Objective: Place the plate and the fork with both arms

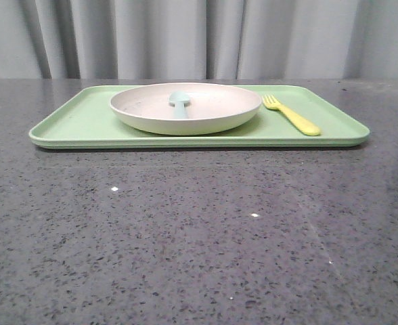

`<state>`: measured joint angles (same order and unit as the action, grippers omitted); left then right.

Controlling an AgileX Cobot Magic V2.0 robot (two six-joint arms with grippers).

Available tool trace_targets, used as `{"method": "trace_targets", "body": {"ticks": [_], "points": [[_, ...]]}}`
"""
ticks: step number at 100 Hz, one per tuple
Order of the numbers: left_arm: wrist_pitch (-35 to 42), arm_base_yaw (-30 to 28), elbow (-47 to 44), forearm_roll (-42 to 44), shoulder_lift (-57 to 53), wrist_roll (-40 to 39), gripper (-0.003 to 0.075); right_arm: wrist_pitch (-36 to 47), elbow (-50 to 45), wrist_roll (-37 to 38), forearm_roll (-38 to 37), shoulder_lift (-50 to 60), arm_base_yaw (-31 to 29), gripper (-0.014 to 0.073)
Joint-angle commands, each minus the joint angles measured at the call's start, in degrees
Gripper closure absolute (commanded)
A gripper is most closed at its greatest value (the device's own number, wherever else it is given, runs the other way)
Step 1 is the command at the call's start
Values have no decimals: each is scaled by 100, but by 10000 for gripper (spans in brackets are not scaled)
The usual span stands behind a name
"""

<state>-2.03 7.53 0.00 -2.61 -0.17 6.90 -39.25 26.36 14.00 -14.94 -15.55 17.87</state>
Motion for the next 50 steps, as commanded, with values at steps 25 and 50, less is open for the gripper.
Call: {"method": "trace_targets", "body": {"ticks": [25, 50], "points": [[492, 37, -66, -15, -179, -53, 741, 1631, -1361, -1160, 791, 1194, -216, 713], [492, 37, -66, -15, -179, -53, 741, 2022, -1946, -1775, 1794, 1746, -960, 713]]}}
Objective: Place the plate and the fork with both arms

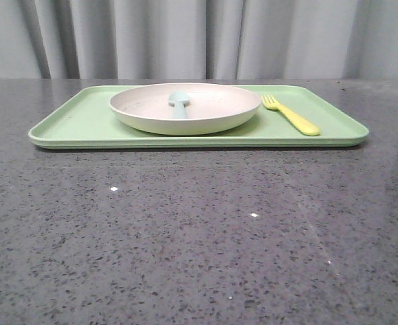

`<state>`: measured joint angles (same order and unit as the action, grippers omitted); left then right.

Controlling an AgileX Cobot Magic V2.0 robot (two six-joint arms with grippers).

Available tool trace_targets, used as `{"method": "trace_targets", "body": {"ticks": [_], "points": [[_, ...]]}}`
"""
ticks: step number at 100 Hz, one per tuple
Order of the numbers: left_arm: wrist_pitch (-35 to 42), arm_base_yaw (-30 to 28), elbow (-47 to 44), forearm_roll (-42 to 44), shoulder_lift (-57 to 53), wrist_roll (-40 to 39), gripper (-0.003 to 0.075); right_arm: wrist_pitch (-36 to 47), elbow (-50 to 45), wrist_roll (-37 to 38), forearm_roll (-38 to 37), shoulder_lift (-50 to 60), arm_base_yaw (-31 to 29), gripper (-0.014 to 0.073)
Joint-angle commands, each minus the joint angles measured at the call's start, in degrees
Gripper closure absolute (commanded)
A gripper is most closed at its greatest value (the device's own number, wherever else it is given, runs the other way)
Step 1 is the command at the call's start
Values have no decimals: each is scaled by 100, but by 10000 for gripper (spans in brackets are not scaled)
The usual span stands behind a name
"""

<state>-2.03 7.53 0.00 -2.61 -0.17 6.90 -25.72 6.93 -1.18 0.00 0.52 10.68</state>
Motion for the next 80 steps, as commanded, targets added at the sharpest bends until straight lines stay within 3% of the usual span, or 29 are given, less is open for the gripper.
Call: {"method": "trace_targets", "body": {"ticks": [1, 37, 80], "points": [[492, 37, -66, -15, -179, -53, 741, 699, -17, -287, 340, 147, -284, 713], [492, 37, -66, -15, -179, -53, 741, 1900, -657, -464, 516, 147, -626, 713], [492, 37, -66, -15, -179, -53, 741, 1990, -817, 118, -263, 147, -626, 713]]}}
